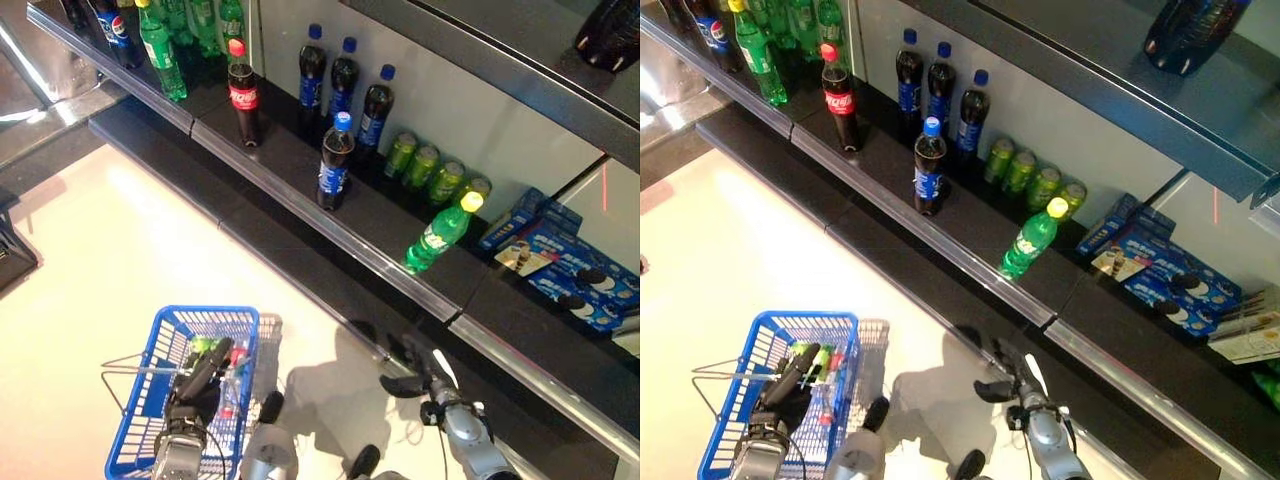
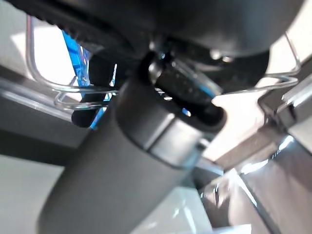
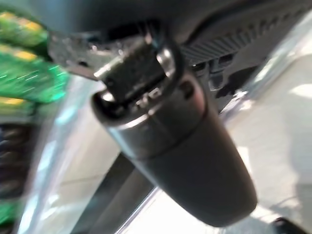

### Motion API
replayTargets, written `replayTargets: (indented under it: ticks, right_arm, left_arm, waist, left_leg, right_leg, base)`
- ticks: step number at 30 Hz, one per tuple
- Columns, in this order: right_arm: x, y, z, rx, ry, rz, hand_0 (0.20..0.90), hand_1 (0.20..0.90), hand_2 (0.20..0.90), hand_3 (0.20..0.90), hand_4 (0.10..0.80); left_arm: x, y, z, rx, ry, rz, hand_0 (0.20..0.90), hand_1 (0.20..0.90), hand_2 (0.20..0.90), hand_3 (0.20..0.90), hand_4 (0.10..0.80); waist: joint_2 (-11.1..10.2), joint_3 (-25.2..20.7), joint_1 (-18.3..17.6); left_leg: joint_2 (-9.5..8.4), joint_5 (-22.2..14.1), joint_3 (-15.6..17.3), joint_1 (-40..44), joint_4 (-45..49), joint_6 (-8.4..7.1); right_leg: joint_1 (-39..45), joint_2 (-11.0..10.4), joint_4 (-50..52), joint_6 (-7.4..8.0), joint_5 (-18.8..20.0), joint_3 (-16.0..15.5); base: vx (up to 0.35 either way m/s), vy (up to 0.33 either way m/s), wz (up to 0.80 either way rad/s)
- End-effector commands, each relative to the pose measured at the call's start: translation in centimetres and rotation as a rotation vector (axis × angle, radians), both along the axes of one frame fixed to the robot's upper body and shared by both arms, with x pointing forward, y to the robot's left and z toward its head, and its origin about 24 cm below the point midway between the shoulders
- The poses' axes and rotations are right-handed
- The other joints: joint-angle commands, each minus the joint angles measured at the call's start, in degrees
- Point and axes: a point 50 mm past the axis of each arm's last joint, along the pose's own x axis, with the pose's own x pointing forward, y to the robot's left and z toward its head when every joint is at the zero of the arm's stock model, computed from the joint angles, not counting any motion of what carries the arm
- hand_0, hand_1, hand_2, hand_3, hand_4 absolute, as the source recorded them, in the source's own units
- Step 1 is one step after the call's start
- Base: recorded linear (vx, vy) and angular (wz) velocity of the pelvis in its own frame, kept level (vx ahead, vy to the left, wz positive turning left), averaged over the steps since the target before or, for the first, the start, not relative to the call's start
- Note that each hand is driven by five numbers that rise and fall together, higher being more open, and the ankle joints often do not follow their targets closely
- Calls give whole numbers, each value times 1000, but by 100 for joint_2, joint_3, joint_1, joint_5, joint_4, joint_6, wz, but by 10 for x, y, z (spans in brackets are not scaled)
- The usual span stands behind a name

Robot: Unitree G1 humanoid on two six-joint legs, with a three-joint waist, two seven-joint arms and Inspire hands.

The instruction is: Pick up the drink and place into the basket.

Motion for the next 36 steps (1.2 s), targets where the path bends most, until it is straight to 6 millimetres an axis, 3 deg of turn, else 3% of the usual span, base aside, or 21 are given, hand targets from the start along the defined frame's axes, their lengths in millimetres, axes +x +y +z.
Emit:
replayTargets:
  ticks: [1, 4, 6, 7, 10, 16, 22, 27, 29, 32, 33, 36]
  right_arm:
    - [-22, -33, -4, -21, 17, -79, 900, 900, 900, 900, 800]
    - [-46, -44, -17, -44, 129, -136, 900, 900, 900, 900, 800]
    - [-50, -45, -19, -55, 158, -142, 900, 900, 900, 900, 800]
    - [-61, -50, -25, -58, 224, -170, 900, 900, 900, 900, 800]
    - [-75, -52, -30, -53, 304, -183, 900, 900, 900, 900, 800]
    - [-92, -54, -38, -14, 434, -191, 900, 900, 900, 900, 800]
    - [-90, -56, -37, -34, 459, -143, 900, 900, 900, 900, 800]
    - [-68, -50, -33, -37, 416, -103, 900, 900, 900, 900, 800]
    - [-67, -47, -33, -38, 414, -82, 900, 900, 900, 900, 800]
    - [-78, -47, -35, -34, 402, -124, 900, 900, 900, 900, 800]
    - [-80, -48, -36, -41, 403, -115, 900, 900, 900, 900, 800]
    - [-85, -50, -35, -75, 414, -60, 900, 900, 900, 900, 800]
  left_arm:
    - [26, 31, 35, 224, -240, 31, 300, 300, 300, 200, 100]
    - [7, 36, 8, 244, -53, 38, 300, 300, 300, 200, 100]
    - [3, 36, 3, 240, -11, 37, 300, 300, 300, 200, 100]
    - [-9, 35, -8, 253, 79, 19, 300, 300, 300, 200, 100]
    - [-26, 34, -23, 237, 187, 0, 300, 300, 300, 200, 100]
    - [-40, 23, -38, 215, 289, -105, 300, 300, 300, 200, 100]
    - [-37, 15, -40, 205, 286, -127, 300, 300, 300, 200, 100]
    - [-17, 10, -36, 229, 246, -160, 300, 300, 300, 200, 100]
    - [-12, 9, -34, 228, 233, -183, 300, 300, 300, 200, 100]
    - [-11, 2, -36, 237, 225, -254, 300, 300, 300, 200, 100]
    - [-11, 1, -36, 233, 229, -252, 300, 300, 300, 200, 100]
    - [-12, 2, -38, 217, 232, -221, 300, 300, 300, 200, 100]
  waist:
    - [514, -1281, -37]
    - [539, -1329, -131]
    - [546, -1331, -158]
    - [559, -1337, -201]
    - [562, -1346, -261]
    - [561, -1363, -424]
    - [625, -1238, -406]
    - [835, -752, -306]
    - [882, -614, -359]
    - [822, -561, -622]
    - [755, -593, -698]
    - [614, -722, -891]
  left_leg:
    - [92, -16, 179, 71, -25, 56]
    - [84, -54, 219, 130, -7, 66]
    - [81, -65, 231, 145, -2, 68]
    - [79, -87, 248, 169, 9, 71]
    - [62, -102, 258, 205, 3, 73]
    - [143, -93, 412, 233, 7, 9]
    - [265, 39, 453, 144, -1, -121]
    - [385, 197, 167, -335, 428, -200]
    - [645, 518, 623, -407, 332, -337]
    - [1183, 976, 1991, -341, 136, -471]
    - [1236, 934, 2150, -251, 121, -543]
    - [1342, 935, 2645, -124, 320, -539]
  right_leg:
    - [70, 135, 193, -222, -193, 167]
    - [78, 149, 220, -234, -216, 214]
    - [78, 149, 226, -235, -223, 231]
    - [74, 154, 234, -242, -232, 252]
    - [83, 163, 208, -239, -213, 297]
    - [48, 247, 160, -283, -199, 412]
    - [1, 323, 277, -378, -295, 287]
    - [-561, 422, 1473, -695, -875, 103]
    - [-500, 459, 1427, -678, -849, -52]
    - [-255, 357, 1236, -553, -633, -504]
    - [-193, 318, 1185, -490, -685, -497]
    - [-140, 188, 966, -467, -564, -700]
  base:
    - [0, 0, 0]
    - [0, 0, 0]
    - [0, 0, 0]
    - [0, 0, 0]
    - [4, -12, -1]
    - [-14, -43, 0]
    - [-53, -30, 0]
    - [-115, -63, 13]
    - [-66, -58, 82]
    - [-140, 13, 105]
    - [-148, 95, 116]
    - [-127, 123, 76]
